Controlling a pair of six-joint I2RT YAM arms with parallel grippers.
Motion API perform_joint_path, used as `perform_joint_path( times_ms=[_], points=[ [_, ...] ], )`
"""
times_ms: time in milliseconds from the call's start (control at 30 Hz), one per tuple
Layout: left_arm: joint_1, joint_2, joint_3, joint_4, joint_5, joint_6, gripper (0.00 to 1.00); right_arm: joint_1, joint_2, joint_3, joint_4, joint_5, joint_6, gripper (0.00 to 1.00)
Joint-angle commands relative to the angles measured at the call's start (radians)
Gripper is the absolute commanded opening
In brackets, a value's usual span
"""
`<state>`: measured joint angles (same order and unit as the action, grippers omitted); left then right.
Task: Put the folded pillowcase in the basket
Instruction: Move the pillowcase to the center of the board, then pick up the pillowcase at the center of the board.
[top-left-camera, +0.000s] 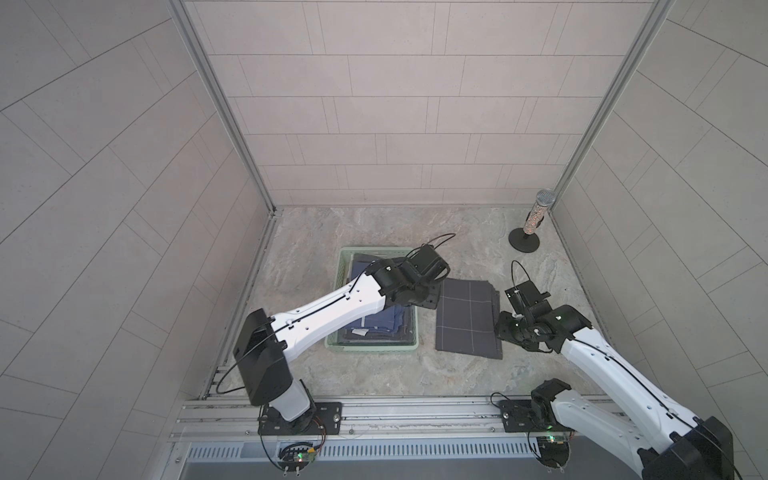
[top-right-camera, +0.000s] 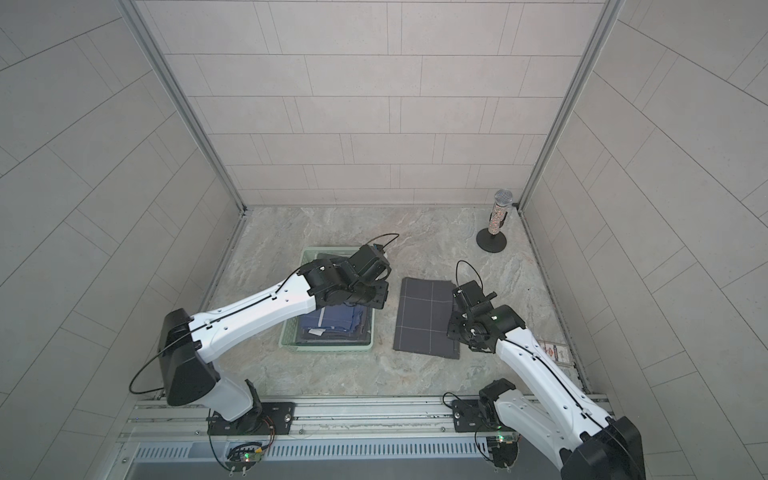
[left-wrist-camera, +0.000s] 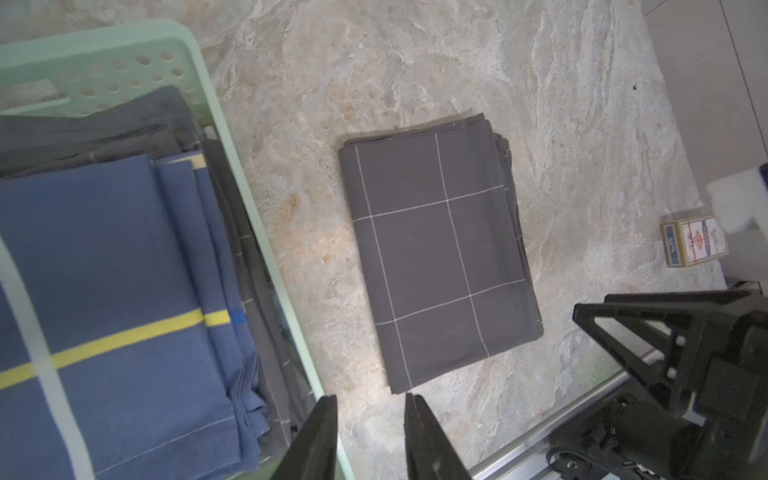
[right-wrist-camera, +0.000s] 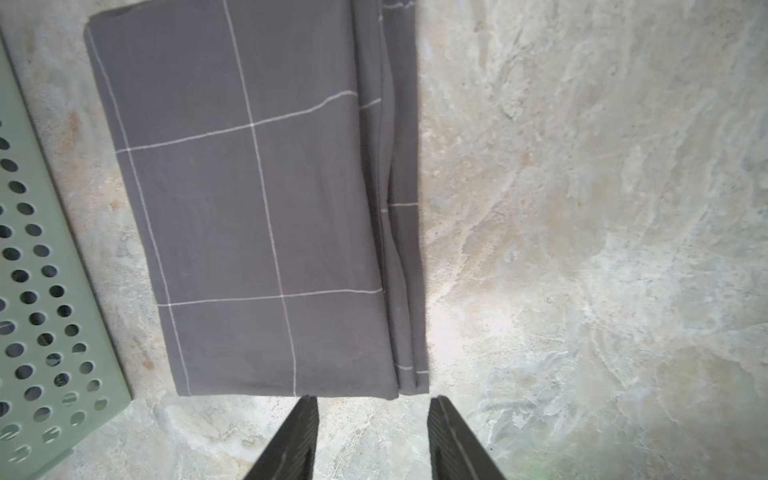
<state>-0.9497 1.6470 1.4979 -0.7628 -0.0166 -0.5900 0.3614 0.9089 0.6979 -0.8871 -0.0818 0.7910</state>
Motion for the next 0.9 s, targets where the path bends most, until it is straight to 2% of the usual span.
perform_joint_path(
  times_ms=[0,133,267,367,467,567,867],
  points=[
    [-0.004,0.100,0.108,-0.003,0.004,0.036,0.43,-0.007,-0.010,0.015,-0.019,0.050,0.021,0.50],
    [-0.004,0.290,0.340,-0.136,-0.040,0.103,0.54,-0.010,-0.006,-0.001,-0.005,0.016,0.019,0.61],
    [0.016,0.459,0.518,-0.221,-0.060,0.124,0.54,-0.011,-0.055,-0.044,0.015,0.013,0.025,0.68],
    [0.059,0.571,0.615,-0.275,0.007,0.114,0.54,-0.012,-0.103,-0.068,0.018,0.016,0.033,0.70],
    [0.107,0.658,0.672,-0.293,0.073,0.112,0.53,-0.013,-0.106,-0.109,0.036,-0.032,0.031,0.70],
    [0.133,0.731,0.729,-0.319,0.070,0.138,0.53,-0.015,-0.080,-0.127,0.071,-0.080,0.034,0.70],
    [0.180,0.853,0.829,-0.261,0.167,0.177,0.59,-0.030,-0.044,-0.177,0.119,-0.131,0.002,0.70]
  ],
)
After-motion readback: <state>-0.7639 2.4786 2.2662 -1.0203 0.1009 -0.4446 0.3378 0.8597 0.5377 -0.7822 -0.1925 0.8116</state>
